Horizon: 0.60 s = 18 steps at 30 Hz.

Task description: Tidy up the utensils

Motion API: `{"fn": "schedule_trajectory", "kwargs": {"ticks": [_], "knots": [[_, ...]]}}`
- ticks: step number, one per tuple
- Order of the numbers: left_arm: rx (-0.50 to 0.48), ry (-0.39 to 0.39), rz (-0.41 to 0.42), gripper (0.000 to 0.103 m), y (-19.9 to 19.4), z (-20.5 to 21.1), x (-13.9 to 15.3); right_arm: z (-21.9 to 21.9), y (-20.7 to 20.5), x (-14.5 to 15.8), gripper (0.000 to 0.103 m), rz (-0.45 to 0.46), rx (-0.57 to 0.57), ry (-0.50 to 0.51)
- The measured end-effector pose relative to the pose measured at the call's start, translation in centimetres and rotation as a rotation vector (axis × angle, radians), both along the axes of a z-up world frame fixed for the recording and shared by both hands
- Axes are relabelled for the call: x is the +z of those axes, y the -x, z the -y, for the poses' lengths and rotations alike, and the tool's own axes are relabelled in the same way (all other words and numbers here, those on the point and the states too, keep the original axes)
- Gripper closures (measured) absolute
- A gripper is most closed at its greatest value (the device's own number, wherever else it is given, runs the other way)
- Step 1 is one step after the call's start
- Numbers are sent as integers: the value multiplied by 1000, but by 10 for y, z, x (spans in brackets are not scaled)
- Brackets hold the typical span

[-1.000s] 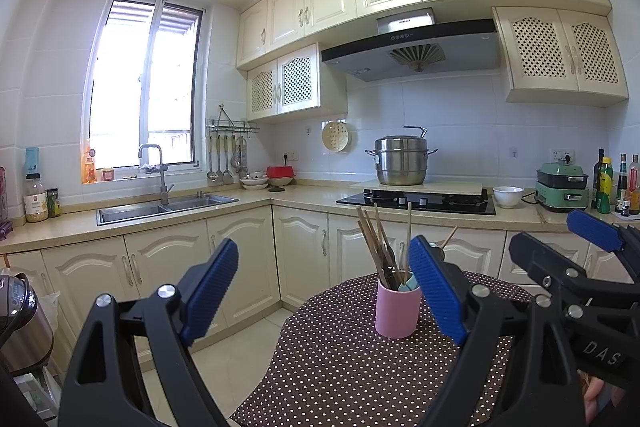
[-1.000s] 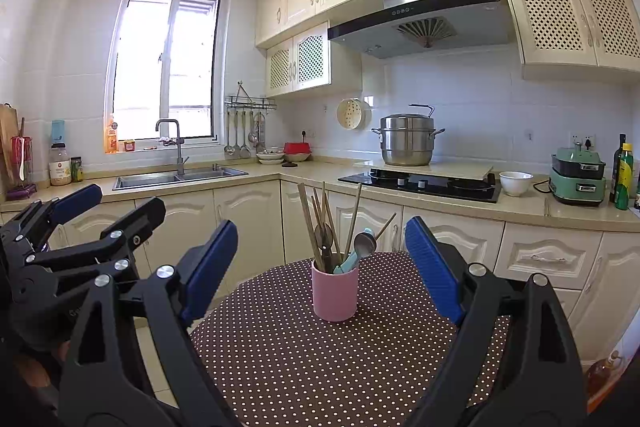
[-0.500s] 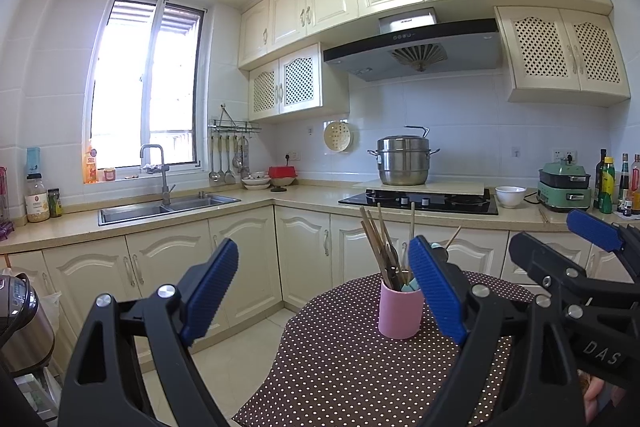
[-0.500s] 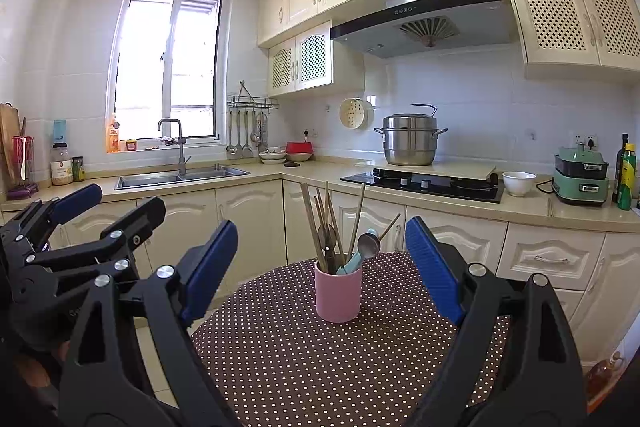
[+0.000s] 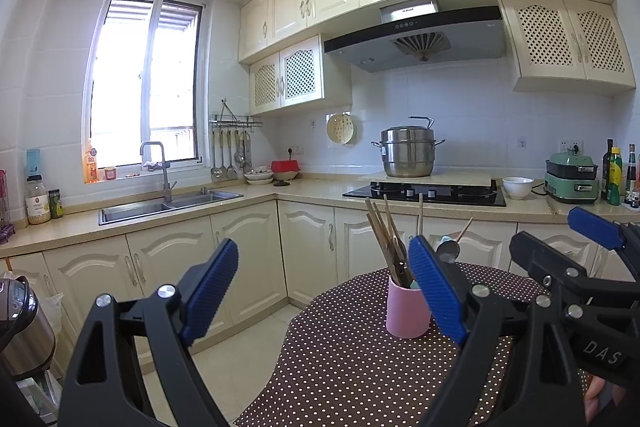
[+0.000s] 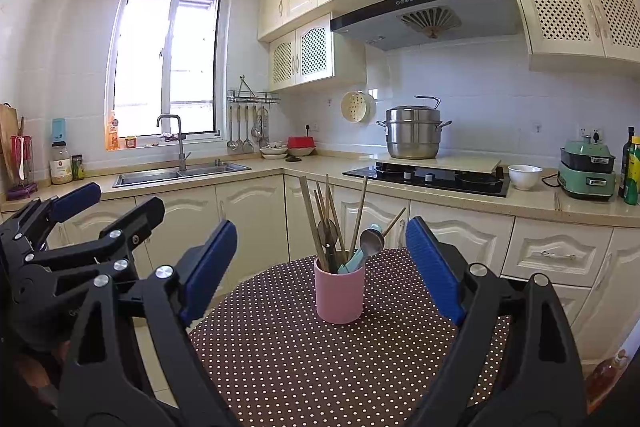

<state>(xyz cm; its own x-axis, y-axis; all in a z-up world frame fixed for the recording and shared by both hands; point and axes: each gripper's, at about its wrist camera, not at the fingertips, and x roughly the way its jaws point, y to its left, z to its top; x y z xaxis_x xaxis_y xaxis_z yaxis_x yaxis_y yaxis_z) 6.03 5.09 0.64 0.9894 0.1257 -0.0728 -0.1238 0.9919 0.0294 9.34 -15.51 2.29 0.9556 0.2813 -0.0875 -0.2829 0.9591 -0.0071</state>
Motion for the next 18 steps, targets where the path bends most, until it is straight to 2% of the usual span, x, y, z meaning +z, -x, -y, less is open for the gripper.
{"fn": "schedule_trajectory", "kwargs": {"ticks": [18], "knots": [[8,-10,-35,18,-41,2,-7,10,-41,-9,17,-36,4,-8]]}}
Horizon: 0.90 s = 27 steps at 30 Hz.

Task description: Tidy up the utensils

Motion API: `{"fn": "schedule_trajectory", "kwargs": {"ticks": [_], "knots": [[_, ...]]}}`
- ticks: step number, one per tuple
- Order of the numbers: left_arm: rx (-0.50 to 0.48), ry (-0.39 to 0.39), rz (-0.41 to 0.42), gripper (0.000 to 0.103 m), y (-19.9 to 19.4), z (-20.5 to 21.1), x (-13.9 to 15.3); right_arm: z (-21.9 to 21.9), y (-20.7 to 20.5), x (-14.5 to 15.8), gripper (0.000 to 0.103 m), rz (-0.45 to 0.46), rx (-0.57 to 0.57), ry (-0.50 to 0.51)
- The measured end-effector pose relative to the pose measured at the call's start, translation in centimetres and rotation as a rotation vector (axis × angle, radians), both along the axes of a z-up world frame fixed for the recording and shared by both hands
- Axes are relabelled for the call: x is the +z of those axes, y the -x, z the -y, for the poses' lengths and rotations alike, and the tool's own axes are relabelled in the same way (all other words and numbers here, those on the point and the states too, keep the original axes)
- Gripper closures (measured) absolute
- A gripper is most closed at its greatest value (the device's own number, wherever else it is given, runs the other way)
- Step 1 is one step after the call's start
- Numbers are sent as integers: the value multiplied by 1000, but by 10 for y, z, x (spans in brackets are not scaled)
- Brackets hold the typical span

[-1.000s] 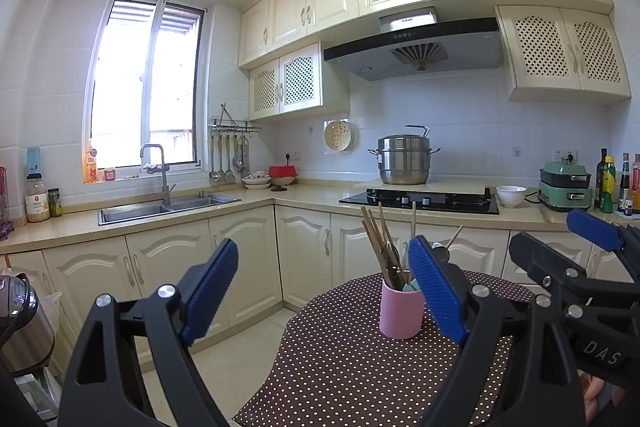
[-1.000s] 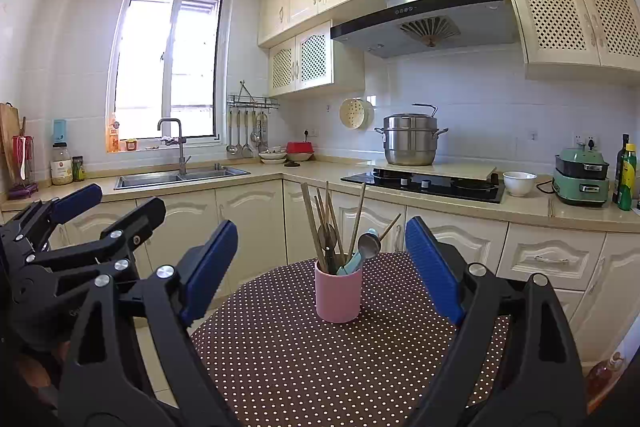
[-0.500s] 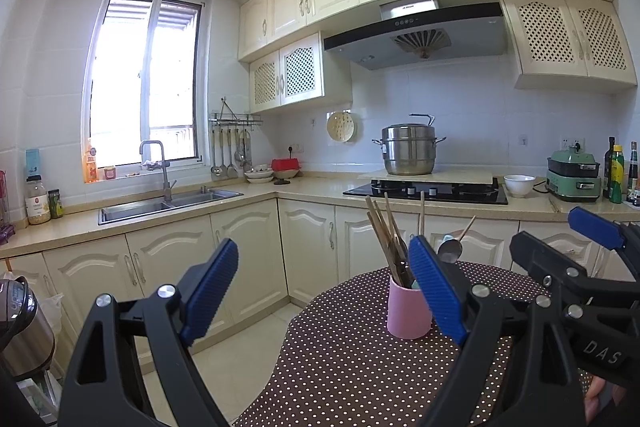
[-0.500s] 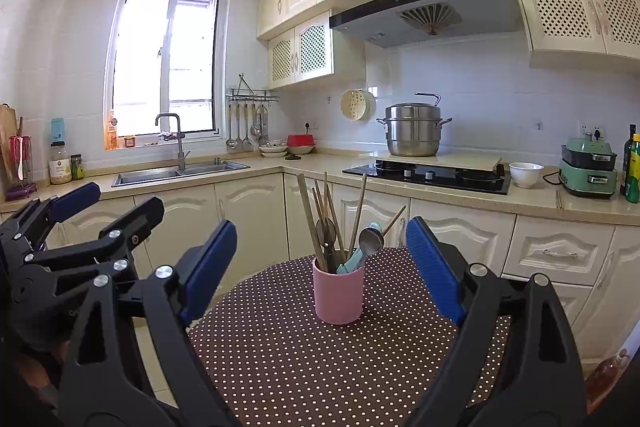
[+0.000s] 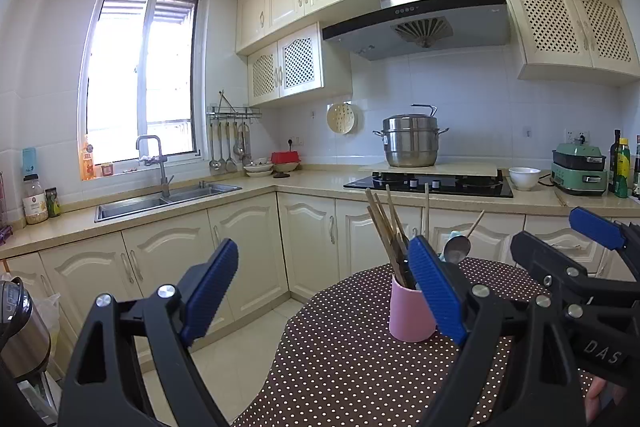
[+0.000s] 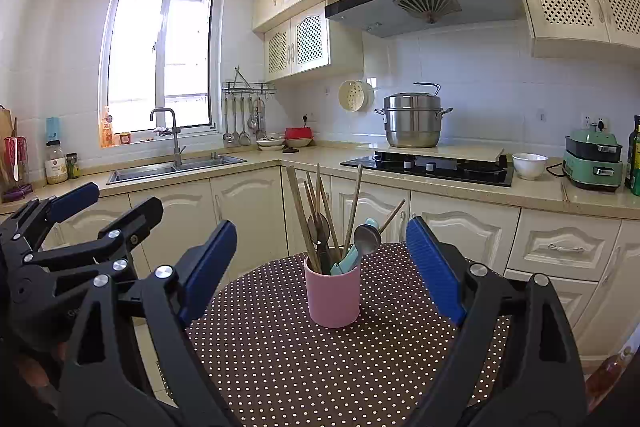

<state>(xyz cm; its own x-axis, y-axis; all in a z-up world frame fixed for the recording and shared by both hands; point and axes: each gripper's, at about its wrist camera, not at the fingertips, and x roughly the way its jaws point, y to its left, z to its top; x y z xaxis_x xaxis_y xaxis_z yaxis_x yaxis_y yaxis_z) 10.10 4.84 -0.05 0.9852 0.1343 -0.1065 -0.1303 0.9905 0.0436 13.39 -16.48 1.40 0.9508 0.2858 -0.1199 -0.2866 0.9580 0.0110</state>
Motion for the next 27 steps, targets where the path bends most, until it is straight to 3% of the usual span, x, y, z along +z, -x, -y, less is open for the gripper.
{"fn": "schedule_trajectory", "kwargs": {"ticks": [27], "knots": [[6,2,-33,18,-31,4,-9,0,-29,-10,17,-44,2,-12]]}}
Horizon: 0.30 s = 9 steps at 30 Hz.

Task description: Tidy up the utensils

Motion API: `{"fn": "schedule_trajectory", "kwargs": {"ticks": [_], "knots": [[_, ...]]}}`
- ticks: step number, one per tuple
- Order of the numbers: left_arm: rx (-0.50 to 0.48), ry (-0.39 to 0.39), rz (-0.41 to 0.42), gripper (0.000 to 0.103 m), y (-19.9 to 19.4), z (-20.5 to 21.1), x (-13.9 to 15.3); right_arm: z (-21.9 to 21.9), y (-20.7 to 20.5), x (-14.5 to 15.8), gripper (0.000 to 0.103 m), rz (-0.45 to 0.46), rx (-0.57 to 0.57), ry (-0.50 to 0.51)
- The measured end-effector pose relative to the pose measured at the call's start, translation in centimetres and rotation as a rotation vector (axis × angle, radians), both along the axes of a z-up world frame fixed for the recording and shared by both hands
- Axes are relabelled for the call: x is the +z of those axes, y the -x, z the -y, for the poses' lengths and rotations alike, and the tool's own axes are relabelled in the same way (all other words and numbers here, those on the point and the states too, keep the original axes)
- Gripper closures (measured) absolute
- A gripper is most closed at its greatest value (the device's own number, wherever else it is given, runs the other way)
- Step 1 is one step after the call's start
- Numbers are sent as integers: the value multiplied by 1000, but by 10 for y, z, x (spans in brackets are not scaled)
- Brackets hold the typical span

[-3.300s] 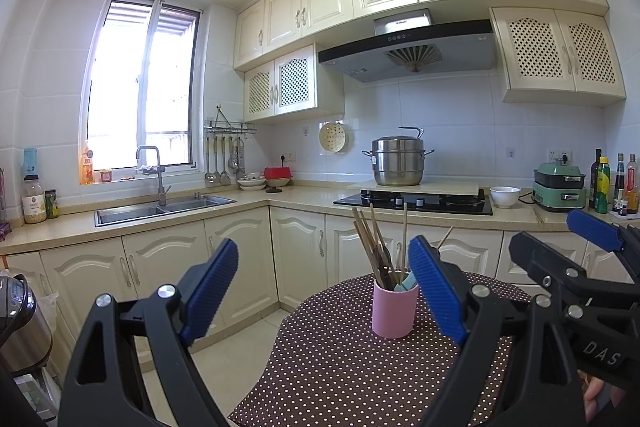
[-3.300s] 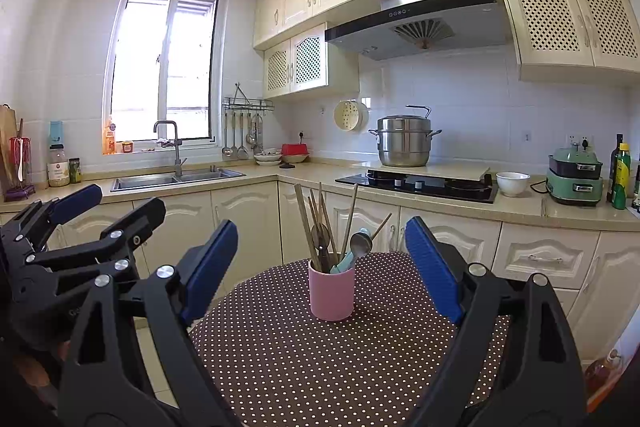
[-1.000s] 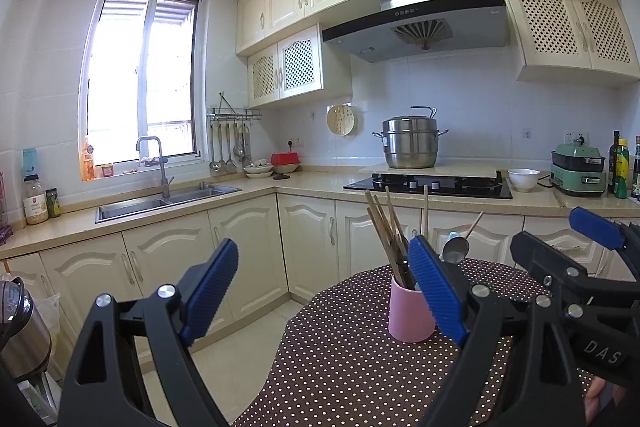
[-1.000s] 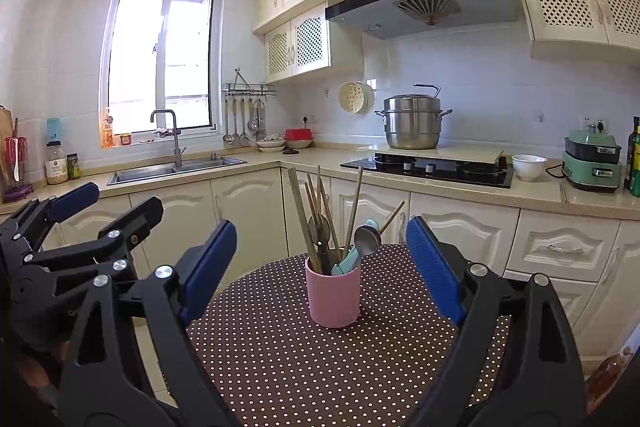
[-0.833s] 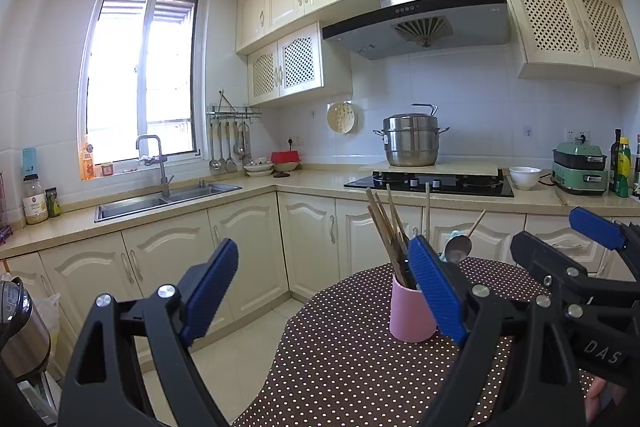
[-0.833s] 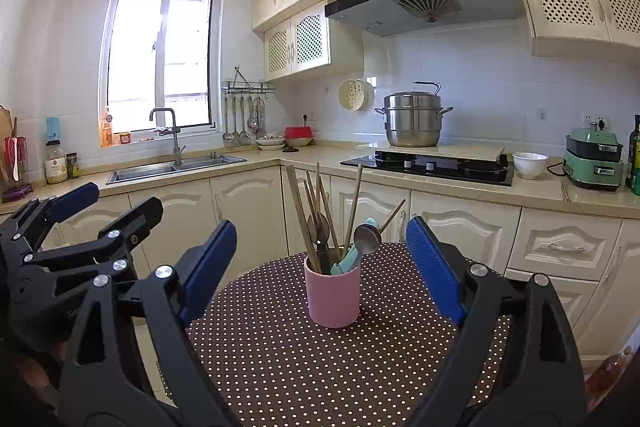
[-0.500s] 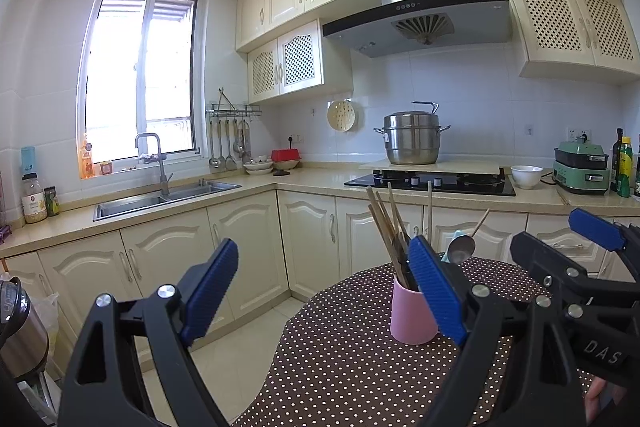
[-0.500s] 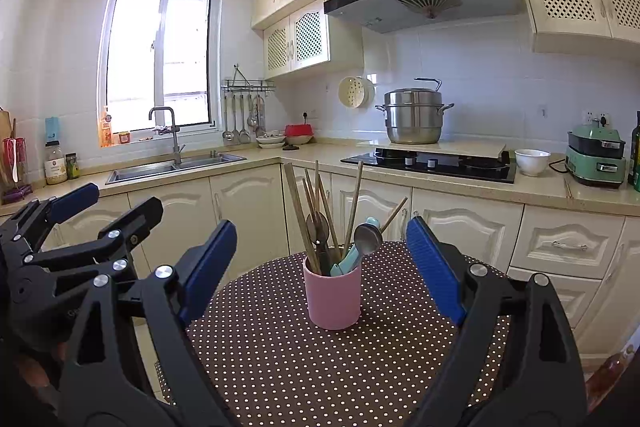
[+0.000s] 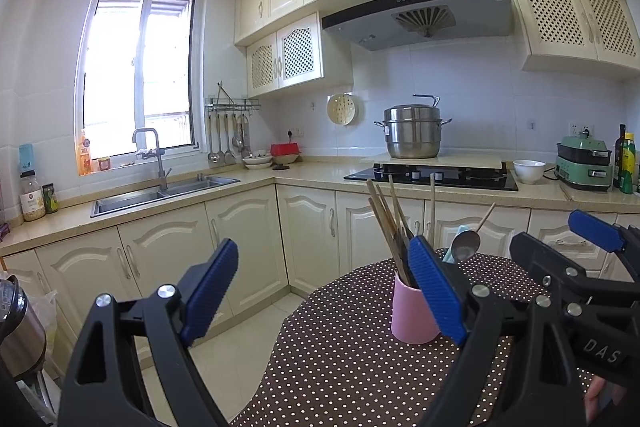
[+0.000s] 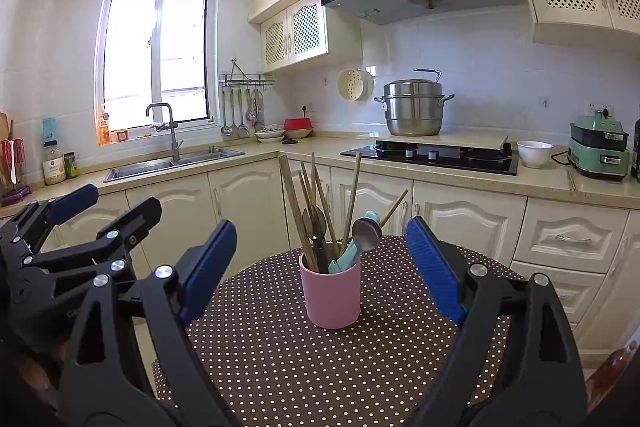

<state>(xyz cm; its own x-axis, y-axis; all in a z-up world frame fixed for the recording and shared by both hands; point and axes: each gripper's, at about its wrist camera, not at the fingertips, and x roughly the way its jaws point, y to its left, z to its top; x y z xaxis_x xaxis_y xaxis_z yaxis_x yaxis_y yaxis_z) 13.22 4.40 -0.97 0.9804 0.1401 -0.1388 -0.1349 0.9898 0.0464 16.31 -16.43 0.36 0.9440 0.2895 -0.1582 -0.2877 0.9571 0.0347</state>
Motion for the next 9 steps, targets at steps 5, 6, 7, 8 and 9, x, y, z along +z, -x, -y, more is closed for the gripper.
{"fn": "schedule_trajectory", "kwargs": {"ticks": [5,6,7,8,9], "knots": [[-8,11,-34,18,-15,2,-8,1,-11,-7,17,-27,-4,3],[-11,13,-43,18,-18,2,-10,1,-13,-8,17,-34,-4,4],[-17,16,-61,18,-24,2,-13,2,-17,-11,17,-46,-1,3],[-25,18,-78,18,-29,2,-17,3,-21,-13,17,-59,0,2],[-33,21,-96,18,-34,3,-20,4,-25,-16,17,-72,0,1]]}}
